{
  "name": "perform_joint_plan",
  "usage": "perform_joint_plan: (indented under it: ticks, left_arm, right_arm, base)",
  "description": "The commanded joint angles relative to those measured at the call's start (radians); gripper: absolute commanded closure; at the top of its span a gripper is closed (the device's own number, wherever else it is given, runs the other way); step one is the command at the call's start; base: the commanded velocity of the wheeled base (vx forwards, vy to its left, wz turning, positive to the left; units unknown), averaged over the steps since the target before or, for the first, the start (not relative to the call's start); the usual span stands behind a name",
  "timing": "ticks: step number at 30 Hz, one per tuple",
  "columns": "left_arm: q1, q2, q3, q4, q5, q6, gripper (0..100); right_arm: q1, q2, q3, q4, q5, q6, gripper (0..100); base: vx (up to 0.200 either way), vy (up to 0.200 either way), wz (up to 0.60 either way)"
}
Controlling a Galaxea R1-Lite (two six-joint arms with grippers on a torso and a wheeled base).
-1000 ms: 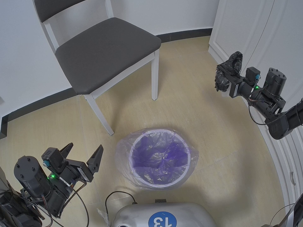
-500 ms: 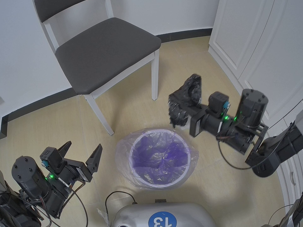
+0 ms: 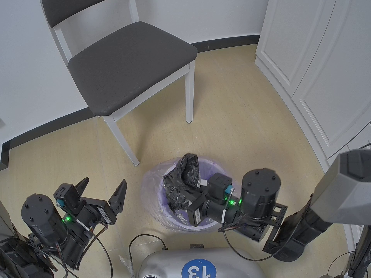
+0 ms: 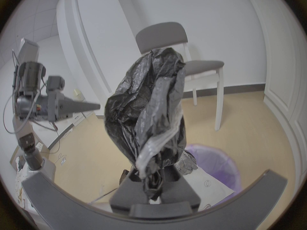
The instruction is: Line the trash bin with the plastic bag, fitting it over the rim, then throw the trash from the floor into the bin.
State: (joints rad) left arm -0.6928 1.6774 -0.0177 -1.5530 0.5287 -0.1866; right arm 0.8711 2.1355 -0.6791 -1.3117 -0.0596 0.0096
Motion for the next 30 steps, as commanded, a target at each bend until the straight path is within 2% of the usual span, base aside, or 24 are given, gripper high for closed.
perform_joint_plan:
  ticks: [1,6,13,18,23,30]
  left_arm:
    - [-0.034,0.061,0.018,-0.018,0.019,-0.016,0]
    - [-0.039,0.059,0.018,-0.018,0.027,-0.014,0]
    - [-0.039,0.047,0.018,-0.018,0.027,-0.013,0]
    - [-0.037,0.051,0.018,-0.018,0.027,-0.011,0]
    - [-0.039,0.053,0.018,-0.018,0.028,-0.011,0]
    - [-0.037,0.053,0.018,-0.018,0.03,-0.011,0]
  right_arm:
    - [0.0,0.106,0.009,-0.014,0.0,0.006,100]
    - [-0.007,0.152,0.003,-0.017,0.003,0.004,100]
    - [-0.076,0.242,-0.112,-0.029,0.046,0.024,100]
    - [-0.118,0.293,-0.175,-0.038,0.05,0.058,100]
    - [-0.152,0.337,-0.207,-0.055,0.106,0.09,100]
    - [-0.17,0.382,-0.207,-0.087,0.15,0.098,100]
  base:
    - [0.0,0.0,0.0]
    - [0.0,0.0,0.0]
    - [0.0,0.0,0.0]
    - [0.0,0.0,0.0]
    - [0.0,0.0,0.0]
    - [0.0,0.0,0.0]
